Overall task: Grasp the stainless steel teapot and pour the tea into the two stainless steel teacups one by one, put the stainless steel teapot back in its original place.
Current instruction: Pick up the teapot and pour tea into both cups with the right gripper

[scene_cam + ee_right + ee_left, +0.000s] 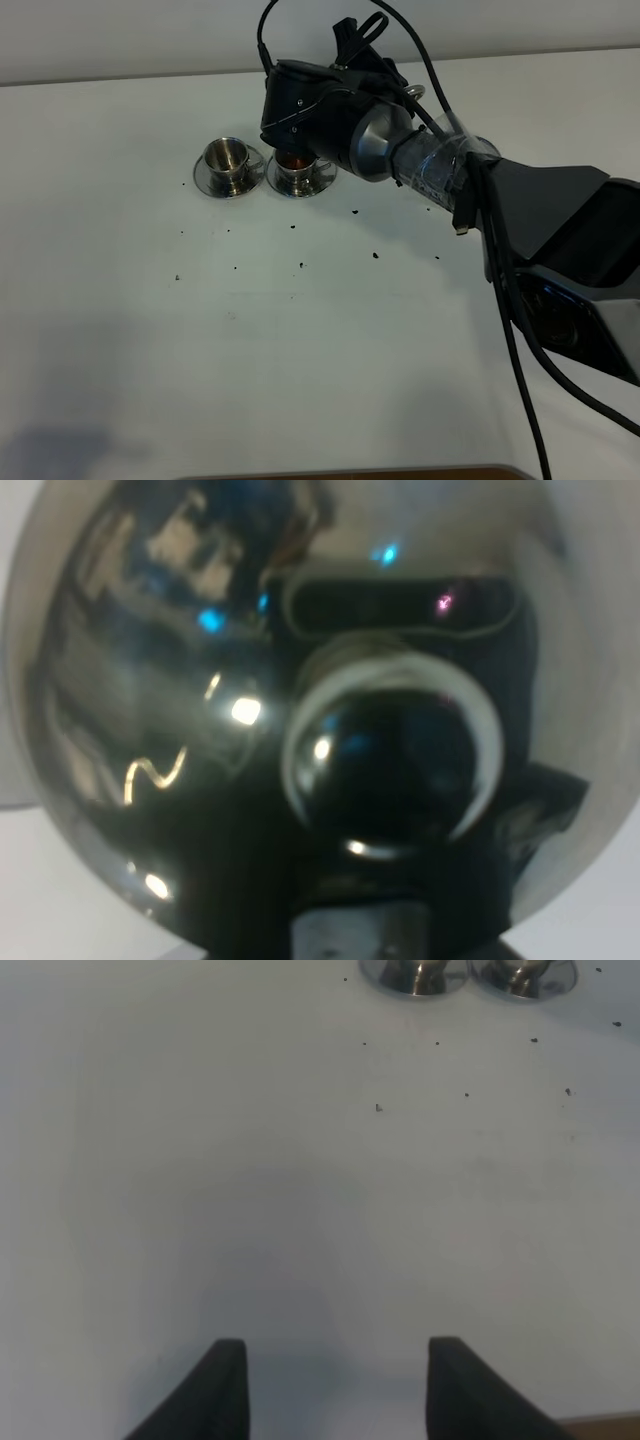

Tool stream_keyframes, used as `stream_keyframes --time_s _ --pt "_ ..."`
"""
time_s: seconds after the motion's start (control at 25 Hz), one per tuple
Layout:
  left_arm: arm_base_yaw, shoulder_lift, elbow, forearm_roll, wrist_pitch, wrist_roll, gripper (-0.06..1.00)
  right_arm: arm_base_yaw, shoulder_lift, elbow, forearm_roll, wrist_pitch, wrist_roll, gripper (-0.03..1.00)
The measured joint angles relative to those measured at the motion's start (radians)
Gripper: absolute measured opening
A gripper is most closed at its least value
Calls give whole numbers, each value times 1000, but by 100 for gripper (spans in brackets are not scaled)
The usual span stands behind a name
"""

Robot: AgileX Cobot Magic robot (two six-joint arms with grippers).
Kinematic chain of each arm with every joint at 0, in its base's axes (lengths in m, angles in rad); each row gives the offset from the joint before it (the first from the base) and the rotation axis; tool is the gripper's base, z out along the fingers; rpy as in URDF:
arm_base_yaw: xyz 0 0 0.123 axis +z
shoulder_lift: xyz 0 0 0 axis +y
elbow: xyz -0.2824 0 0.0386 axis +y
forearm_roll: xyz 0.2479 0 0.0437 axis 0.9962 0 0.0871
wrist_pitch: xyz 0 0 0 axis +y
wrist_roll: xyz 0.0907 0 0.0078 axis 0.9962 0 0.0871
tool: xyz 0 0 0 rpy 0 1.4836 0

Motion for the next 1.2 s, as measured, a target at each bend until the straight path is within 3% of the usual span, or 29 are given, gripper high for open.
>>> stream_keyframes --time_s 1.2 --pt "0 0 0 0 0 0 47 8 0 0 -76 0 -25 19"
